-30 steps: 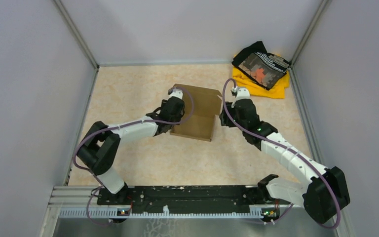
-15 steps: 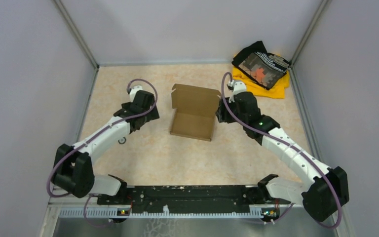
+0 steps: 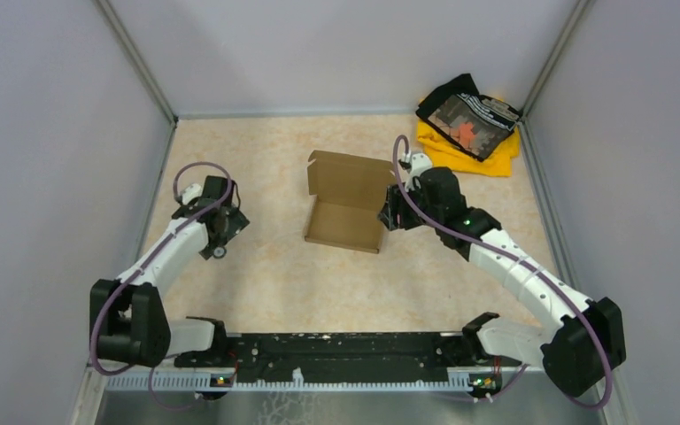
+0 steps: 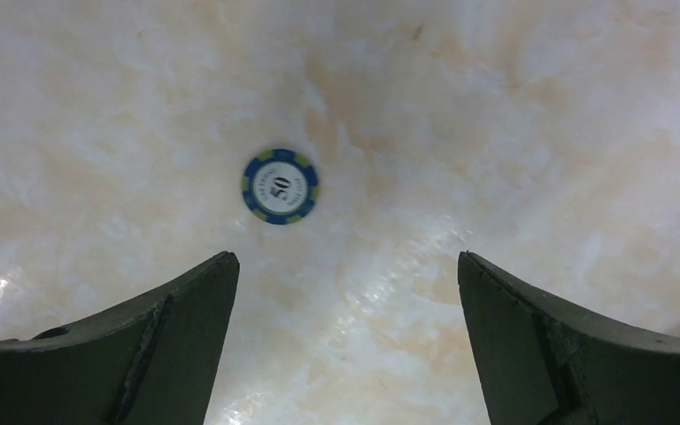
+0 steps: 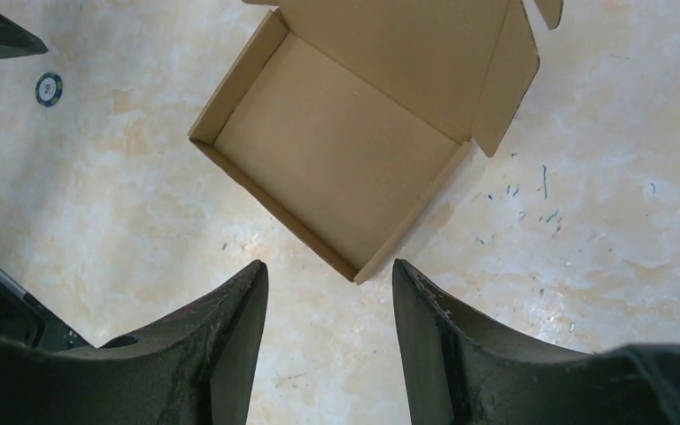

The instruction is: Fold the paper box

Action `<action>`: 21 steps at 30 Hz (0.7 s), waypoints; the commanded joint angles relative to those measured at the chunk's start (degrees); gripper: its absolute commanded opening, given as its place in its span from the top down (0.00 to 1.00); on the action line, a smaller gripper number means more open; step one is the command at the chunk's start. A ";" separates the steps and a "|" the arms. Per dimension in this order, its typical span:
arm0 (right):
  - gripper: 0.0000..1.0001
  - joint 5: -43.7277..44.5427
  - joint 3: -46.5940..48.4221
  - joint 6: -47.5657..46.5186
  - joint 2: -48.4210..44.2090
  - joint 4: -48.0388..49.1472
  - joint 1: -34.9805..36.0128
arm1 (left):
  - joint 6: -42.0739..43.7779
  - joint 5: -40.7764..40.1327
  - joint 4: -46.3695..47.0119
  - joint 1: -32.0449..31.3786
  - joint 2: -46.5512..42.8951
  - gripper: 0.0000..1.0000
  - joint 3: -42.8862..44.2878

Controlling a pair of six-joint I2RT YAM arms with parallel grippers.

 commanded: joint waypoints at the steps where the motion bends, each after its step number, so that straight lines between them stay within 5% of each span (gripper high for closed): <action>1: 0.46 -2.50 -0.57 -0.28 -0.91 1.68 -0.08 | -0.63 5.56 3.64 6.16 0.70 0.01 -3.32; 10: 0.46 -2.74 -1.89 -0.37 0.22 3.09 0.13 | 1.71 12.39 9.16 13.84 2.88 0.02 -7.72; 21: 0.46 -2.52 -2.64 -0.38 0.23 3.86 0.13 | 2.72 15.23 13.58 16.90 3.96 0.19 -10.85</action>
